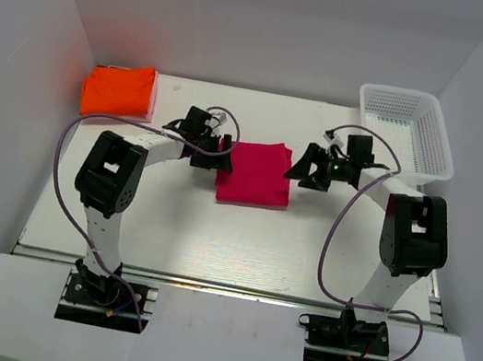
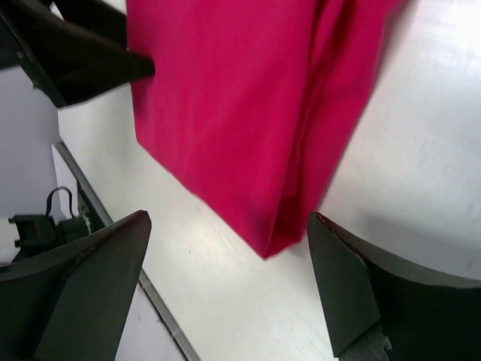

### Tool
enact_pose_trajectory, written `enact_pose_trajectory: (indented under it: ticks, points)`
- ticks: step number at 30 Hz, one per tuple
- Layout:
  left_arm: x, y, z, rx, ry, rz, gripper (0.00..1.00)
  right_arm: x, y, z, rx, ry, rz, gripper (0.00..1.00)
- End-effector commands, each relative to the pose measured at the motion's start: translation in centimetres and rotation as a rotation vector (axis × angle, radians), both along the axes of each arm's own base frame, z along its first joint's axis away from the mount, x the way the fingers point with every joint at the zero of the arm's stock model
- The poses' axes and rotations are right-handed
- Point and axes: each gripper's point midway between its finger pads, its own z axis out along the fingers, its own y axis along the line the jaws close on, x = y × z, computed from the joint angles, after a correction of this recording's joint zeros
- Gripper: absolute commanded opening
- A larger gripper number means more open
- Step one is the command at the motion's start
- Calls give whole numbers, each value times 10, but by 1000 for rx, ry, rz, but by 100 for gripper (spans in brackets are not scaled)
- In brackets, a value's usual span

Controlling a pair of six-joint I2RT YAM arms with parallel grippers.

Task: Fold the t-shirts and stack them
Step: Fold the long partially folded tshirt into a neat square, then put the neatly folded tshirt into the corner of the board with the left arm

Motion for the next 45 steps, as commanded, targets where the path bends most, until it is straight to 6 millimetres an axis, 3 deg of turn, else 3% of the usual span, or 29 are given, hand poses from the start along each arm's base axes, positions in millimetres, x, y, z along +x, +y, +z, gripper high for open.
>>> enact_pose_trajectory:
  ticks: [1, 3, 4, 9, 13, 19, 22, 23, 24, 25, 28, 31, 32, 35, 36, 39, 45]
  points:
    - [-8, -15, -3, -13, 6, -46, 83, -17, 1, 9, 44, -41, 36, 90]
    - [-9, -14, -16, 35, 33, -33, 74, -21, -1, 14, 43, -57, 34, 90]
    - [-7, -12, -20, 82, 25, -13, 72, -30, -3, 6, 37, -35, 30, 90]
    - [-15, -10, -39, 242, 46, 36, 67, -45, -7, 11, 24, -58, 10, 90]
    - [-20, 5, -63, 407, 118, 111, 62, -59, -12, 10, 4, -71, -5, 90]
    - [-29, 8, -86, 488, 189, 128, 54, -80, -21, 16, -20, -120, -29, 90]
    - [-28, 7, -92, 489, 199, 136, 39, -83, -27, 18, -49, -152, -54, 90]
    - [-29, 7, -96, 494, 207, 134, 23, -85, -27, 18, -52, -153, -52, 90]
    - [-24, 5, -92, 485, 194, 137, 17, -85, -28, 22, -51, -175, -52, 90]
    - [-22, 3, -88, 482, 189, 138, 0, -87, -28, 25, -48, -179, -50, 90]
    - [0, 11, -69, 498, 129, 146, 0, -88, -28, 33, -44, -214, -49, 90]
    - [25, 30, -27, 581, -10, 161, 0, -90, -30, 39, -54, -255, -53, 90]
    - [39, 39, 2, 626, -111, 165, 0, -91, -32, 42, -54, -269, -59, 90]
    - [62, 48, 51, 646, -270, 182, 0, -89, -34, 45, -69, -285, -76, 90]
    - [66, 49, 77, 654, -334, 151, 0, -89, -35, 44, -71, -285, -78, 90]
    - [77, 64, 119, 681, -436, 140, 0, -89, -35, 46, -70, -294, -78, 90]
    - [94, 112, 170, 750, -553, 211, 0, -87, -38, 46, -84, -295, -93, 90]
